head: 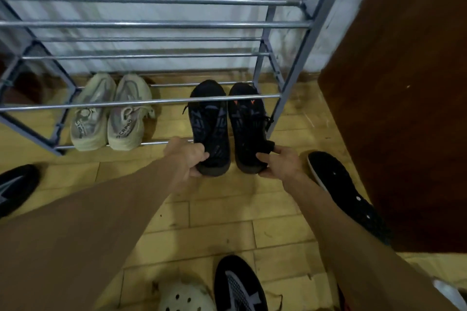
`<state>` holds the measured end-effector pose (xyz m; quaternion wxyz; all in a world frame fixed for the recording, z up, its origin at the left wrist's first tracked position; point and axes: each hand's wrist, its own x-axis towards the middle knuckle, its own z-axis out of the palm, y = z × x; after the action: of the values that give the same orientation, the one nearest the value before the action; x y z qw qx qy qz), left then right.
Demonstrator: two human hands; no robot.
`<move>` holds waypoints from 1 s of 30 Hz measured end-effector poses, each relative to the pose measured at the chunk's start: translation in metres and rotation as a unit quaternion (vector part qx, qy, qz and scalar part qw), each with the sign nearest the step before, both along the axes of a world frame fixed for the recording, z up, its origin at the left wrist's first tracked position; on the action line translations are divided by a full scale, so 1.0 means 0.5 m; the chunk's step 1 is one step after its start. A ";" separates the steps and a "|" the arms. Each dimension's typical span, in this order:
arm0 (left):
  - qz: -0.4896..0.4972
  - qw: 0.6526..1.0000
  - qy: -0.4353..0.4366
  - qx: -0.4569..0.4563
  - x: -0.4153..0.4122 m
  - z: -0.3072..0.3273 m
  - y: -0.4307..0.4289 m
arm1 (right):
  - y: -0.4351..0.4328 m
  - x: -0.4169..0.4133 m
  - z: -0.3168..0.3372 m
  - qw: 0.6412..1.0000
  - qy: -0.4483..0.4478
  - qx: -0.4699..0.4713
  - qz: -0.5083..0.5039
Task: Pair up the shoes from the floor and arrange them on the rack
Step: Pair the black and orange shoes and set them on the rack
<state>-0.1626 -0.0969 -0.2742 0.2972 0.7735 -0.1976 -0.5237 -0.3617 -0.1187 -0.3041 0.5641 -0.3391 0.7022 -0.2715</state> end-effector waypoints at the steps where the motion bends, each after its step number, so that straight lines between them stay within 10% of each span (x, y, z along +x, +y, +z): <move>1: 0.004 1.000 0.003 -0.006 0.004 -0.008 -0.022 | -0.021 0.012 -0.007 1.000 -0.002 -0.004 -0.005; 30: 0.080 0.993 -0.064 -0.062 0.028 -0.138 -0.169 | -0.152 0.063 -0.111 0.998 0.005 -0.057 -0.026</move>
<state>-0.1486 -0.1813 -0.3432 0.3721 0.7989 -0.1863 -0.4344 -0.3303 -0.1948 -0.3596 0.5325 -0.3537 0.6973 -0.3242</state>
